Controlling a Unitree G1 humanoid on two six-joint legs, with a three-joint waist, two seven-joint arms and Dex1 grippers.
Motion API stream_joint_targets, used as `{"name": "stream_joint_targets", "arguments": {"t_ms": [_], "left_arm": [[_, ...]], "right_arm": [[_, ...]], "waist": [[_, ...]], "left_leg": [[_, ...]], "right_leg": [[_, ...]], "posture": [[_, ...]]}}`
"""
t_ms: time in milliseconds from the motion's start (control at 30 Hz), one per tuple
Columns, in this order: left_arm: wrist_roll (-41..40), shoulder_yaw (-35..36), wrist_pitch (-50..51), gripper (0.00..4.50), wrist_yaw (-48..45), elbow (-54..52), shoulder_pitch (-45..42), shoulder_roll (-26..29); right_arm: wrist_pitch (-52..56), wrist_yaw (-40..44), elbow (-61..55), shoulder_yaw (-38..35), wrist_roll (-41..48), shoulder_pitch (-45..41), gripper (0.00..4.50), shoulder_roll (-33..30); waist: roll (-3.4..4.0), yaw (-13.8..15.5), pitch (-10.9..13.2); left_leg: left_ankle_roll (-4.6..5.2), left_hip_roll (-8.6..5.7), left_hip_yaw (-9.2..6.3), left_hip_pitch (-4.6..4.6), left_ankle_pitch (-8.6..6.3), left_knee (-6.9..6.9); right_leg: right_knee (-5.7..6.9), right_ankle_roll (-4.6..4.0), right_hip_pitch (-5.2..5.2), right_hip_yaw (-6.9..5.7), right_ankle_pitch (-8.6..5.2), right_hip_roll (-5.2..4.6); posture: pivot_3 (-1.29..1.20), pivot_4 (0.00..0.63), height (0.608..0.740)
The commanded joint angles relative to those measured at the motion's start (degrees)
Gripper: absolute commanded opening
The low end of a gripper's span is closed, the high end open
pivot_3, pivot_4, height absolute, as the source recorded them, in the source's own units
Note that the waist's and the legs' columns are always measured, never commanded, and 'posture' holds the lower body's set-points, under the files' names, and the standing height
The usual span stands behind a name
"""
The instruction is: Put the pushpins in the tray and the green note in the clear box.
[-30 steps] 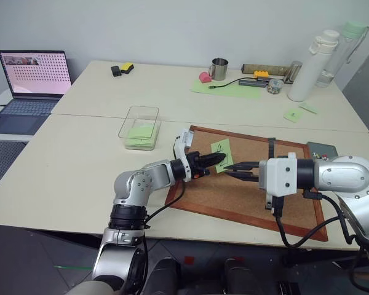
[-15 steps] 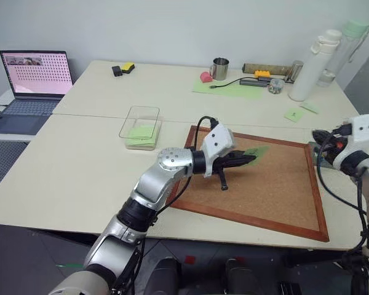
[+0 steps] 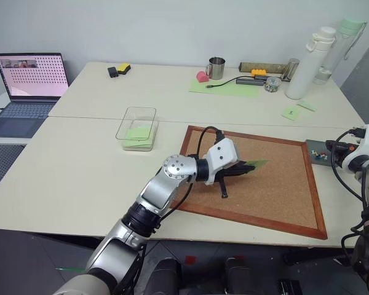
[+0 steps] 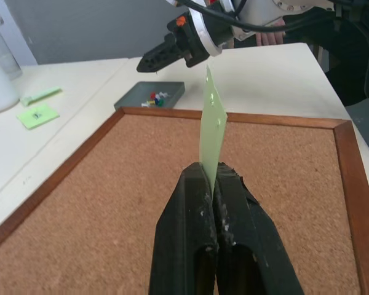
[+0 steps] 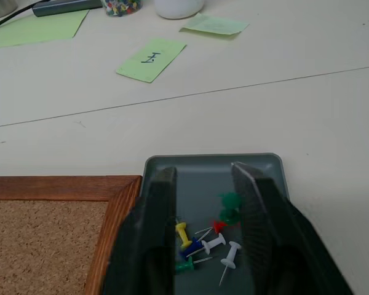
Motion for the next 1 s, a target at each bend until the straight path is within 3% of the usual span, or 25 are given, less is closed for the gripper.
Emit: {"name": "stream_joint_targets", "arguments": {"t_ms": [33, 267, 400, 533, 633, 833, 1000], "left_arm": [[0.15, 1.05, 0.01, 0.00, 0.20, -3.05, -0.05, -0.09], [0.41, 1.17, -0.25, 0.00, 0.55, -2.83, -0.30, -0.49], [-1.35, 3.79, 2.24, 0.00, 2.43, -3.07, -0.52, -1.55], [-3.66, 11.20, 6.64, 0.00, 7.52, -3.56, -1.16, -1.54], [-3.79, 18.35, 8.31, 0.00, 13.81, -2.57, -2.07, -0.22], [3.23, 28.38, 3.68, 0.00, 28.26, 7.78, -7.25, 7.49], [9.44, 29.03, 1.12, 0.00, 36.42, 16.73, -10.56, 11.21]], "right_arm": [[-3.07, 1.66, 1.61, -0.02, 0.43, -2.65, 2.46, -1.98], [-4.46, 2.40, 3.38, 0.32, 0.60, -3.10, 2.46, -2.58], [-6.26, 4.80, -1.11, 1.75, 0.37, -1.01, 2.46, -2.63], [-7.36, 13.07, -21.15, 7.08, 2.08, 7.99, 2.46, -1.54], [-1.98, 15.06, -39.69, 9.18, 7.45, 14.71, 2.46, 0.13], [17.44, 6.87, -69.81, 11.38, 26.63, 17.10, 2.46, 4.99], [25.04, -1.90, -79.71, 13.71, 35.52, 14.97, 2.46, 8.39]], "waist": [[0.00, -0.02, 0.00], [0.01, -0.05, 0.00], [0.01, -0.06, 0.00], [0.03, -0.17, 0.00], [0.06, -0.93, -0.01], [0.04, -1.13, 0.04], [-0.10, -0.05, 0.07]], "left_leg": [[0.00, 0.00, 0.00, 0.00, 0.00, 0.00], [0.00, 0.00, 0.00, 0.01, 0.00, 0.01], [0.00, 0.00, -0.01, 0.00, 0.00, 0.01], [0.00, 0.02, -0.09, 0.00, 0.00, 0.03], [0.00, 0.06, -0.16, 0.01, 0.00, 0.00], [-0.02, 0.06, -0.32, 0.03, 0.01, 0.07], [-0.03, 0.00, -0.38, 0.00, 0.01, 0.09]], "right_leg": [[0.00, 0.00, 0.00, 0.00, 0.00, 0.00], [0.00, 0.01, 0.01, 0.00, 0.00, 0.01], [0.00, 0.01, 0.01, 0.00, 0.00, 0.00], [0.06, 0.04, 0.01, -0.06, -0.02, 0.02], [0.11, 0.04, 0.00, -0.09, -0.02, 0.04], [0.24, 0.04, 0.00, -0.19, -0.01, 0.04], [0.10, 0.08, 0.07, -0.27, 0.01, 0.00]], "posture": [[0.00, 0.150, 0.740], [0.00, 0.150, 0.740], [0.00, 0.150, 0.740], [0.00, 0.150, 0.740], [0.00, 0.150, 0.740], [0.00, 0.150, 0.740], [0.00, 0.150, 0.740]]}}
